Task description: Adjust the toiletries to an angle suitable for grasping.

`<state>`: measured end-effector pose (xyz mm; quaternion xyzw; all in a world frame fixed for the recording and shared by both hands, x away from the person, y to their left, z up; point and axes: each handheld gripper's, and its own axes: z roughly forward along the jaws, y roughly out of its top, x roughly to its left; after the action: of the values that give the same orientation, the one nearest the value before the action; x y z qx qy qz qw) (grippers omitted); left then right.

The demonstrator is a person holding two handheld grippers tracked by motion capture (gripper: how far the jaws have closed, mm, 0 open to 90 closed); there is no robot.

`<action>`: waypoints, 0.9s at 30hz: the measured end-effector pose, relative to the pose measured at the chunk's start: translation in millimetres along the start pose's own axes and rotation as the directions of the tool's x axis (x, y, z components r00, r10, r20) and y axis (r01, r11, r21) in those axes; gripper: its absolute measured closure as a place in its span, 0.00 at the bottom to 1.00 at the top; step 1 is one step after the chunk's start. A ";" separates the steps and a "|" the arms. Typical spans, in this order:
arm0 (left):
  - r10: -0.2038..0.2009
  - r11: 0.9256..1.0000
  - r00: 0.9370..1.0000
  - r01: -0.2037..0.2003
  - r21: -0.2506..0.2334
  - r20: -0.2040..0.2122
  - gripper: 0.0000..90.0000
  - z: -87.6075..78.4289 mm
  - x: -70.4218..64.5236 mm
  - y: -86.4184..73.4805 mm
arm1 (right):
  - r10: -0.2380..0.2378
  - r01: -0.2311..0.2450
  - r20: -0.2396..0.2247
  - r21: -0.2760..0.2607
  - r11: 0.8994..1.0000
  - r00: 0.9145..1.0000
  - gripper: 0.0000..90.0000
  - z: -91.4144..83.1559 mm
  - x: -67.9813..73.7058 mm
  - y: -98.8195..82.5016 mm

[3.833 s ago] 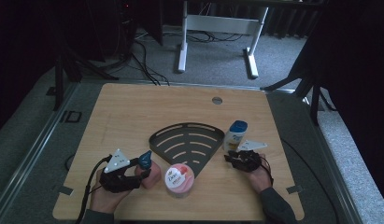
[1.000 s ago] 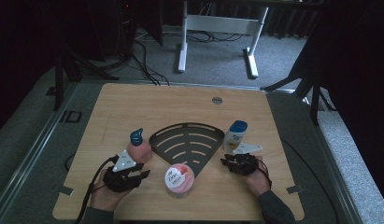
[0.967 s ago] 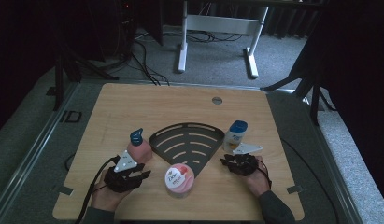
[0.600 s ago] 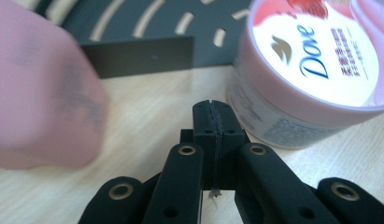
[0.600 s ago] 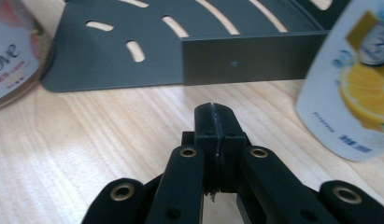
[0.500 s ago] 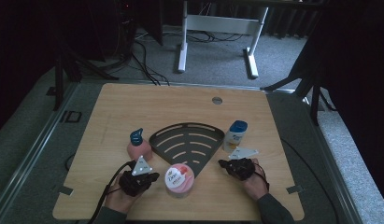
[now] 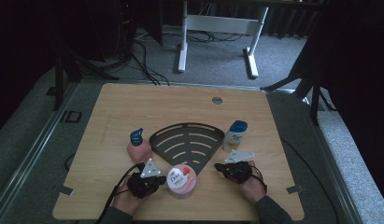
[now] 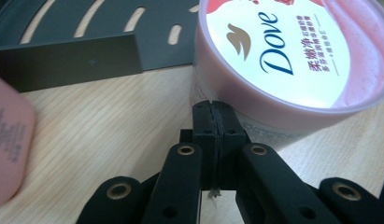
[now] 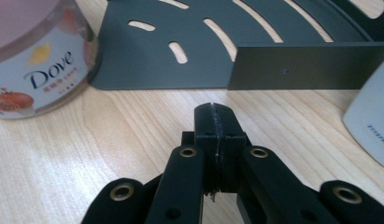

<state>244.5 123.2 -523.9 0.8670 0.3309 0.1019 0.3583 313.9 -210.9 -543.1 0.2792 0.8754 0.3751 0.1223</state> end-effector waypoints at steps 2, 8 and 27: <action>0.001 1.000 1.000 -0.001 -0.003 0.010 0.99 2.3 -2.9 2.2 | -0.007 0.007 -0.005 0.001 1.000 1.000 1.00 -0.2 1.8 0.1; 0.029 1.000 0.998 -0.029 0.002 0.050 0.97 10.5 -11.4 10.0 | -0.019 0.019 -0.021 -0.002 1.000 1.000 1.00 -2.9 7.4 -0.2; 0.075 0.997 0.989 -0.074 -0.016 0.126 0.94 18.5 -29.4 18.9 | -0.052 0.051 -0.133 -0.010 0.999 0.990 0.98 -29.9 29.3 -17.9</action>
<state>239.2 84.1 -522.5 0.8815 0.2743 0.0619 0.3794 270.3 -221.6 -535.6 0.2303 0.8873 0.3925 0.0743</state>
